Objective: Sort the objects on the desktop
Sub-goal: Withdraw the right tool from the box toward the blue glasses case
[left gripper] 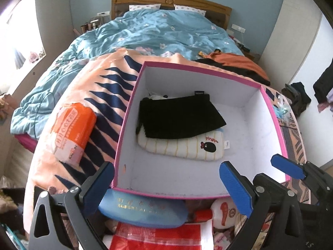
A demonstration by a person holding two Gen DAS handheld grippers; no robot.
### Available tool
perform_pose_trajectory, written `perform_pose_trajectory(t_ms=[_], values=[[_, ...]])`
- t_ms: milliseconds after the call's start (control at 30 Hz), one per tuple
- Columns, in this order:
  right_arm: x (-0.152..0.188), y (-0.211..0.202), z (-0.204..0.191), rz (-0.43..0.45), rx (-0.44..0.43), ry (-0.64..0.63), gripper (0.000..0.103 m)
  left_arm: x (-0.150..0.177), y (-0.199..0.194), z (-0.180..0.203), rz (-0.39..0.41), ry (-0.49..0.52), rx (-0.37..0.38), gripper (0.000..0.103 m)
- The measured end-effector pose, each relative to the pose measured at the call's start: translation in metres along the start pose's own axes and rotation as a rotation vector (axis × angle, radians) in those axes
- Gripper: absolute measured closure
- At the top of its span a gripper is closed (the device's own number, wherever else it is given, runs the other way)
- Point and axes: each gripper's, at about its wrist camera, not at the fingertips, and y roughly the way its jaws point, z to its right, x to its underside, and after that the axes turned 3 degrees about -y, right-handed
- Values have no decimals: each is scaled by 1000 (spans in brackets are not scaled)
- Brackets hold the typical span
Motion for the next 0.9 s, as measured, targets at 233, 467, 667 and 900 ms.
perform_pose_trajectory(t_ms=[233,467,667,900], values=[[6,-10,-11,20,2,-6,44,9,-12,-2,14,3,-11,1],[12,-21,-19,54,2,-14,40,17,-17,-7,3,-9,-1,0],[18,-25,-24,55,9,-26,39,25,-21,-13,-10,-30,4,0],[27,-29,-28,52,0,-25,38,36,-28,-23,-16,-20,3,0]])
